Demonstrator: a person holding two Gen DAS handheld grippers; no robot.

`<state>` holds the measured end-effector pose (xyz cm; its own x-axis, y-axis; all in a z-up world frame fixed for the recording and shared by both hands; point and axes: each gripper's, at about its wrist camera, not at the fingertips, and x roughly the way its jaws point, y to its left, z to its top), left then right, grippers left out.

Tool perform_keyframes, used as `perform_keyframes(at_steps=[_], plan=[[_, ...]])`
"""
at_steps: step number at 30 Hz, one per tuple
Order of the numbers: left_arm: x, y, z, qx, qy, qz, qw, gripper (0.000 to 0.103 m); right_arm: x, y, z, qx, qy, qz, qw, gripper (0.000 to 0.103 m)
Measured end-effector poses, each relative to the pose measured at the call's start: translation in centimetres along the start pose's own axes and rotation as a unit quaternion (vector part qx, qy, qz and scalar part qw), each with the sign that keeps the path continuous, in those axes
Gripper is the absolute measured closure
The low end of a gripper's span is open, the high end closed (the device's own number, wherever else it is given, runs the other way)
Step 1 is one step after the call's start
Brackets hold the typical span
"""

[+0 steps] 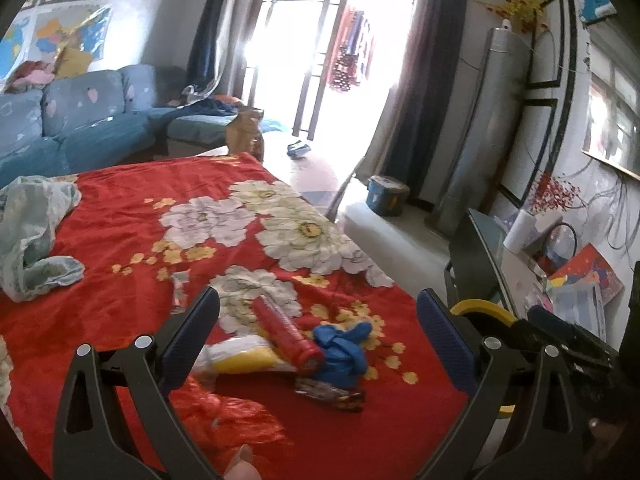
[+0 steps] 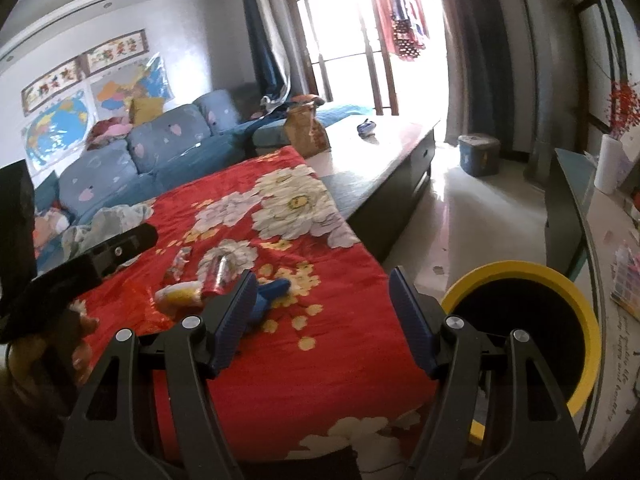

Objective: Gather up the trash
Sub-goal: 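Move both open tools back to the trash on the bed, then grasp the red plastic bag with the left tool while the right tool grasps a brown wrapper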

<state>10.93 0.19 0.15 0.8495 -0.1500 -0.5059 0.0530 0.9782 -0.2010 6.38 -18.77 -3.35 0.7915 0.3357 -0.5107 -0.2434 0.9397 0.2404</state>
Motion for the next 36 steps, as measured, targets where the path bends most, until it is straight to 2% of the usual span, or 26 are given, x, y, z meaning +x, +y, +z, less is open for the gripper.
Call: perform_keyframes(at_steps=[13, 22, 27, 31, 34, 36], plan=[[-0.2, 5.5, 0.1, -0.054, 0.002, 0.051, 0.9972, 0.007, 2.7, 3.6, -1.5, -0.026, 0.041, 0.055, 0.997, 0.043], [0.6, 9.6, -1.4, -0.088, 0.031, 0.086, 0.9919, 0.007, 6.3, 5.5, -3.4, -0.042, 0.093, 0.077, 0.992, 0.043], [1.4, 11.8, -2.7, -0.111, 0.057, 0.099, 0.9872, 0.007, 7.9, 6.6, -4.5, -0.056, 0.118, 0.087, 0.988, 0.052], [2.1, 13.1, -3.9, -0.134, 0.081, 0.085, 0.9841, 0.007, 9.1, 7.0, -5.3, -0.055, 0.136, 0.095, 0.985, 0.06], [2.7, 13.6, -4.7, -0.144, 0.098, 0.081, 0.9814, 0.007, 9.8, 7.1, -5.8, -0.048, 0.15, 0.102, 0.982, 0.072], [3.0, 13.7, -5.0, -0.149, 0.103, 0.076, 0.9805, 0.008, 10.0, 7.2, -6.0, -0.048, 0.157, 0.106, 0.981, 0.084]])
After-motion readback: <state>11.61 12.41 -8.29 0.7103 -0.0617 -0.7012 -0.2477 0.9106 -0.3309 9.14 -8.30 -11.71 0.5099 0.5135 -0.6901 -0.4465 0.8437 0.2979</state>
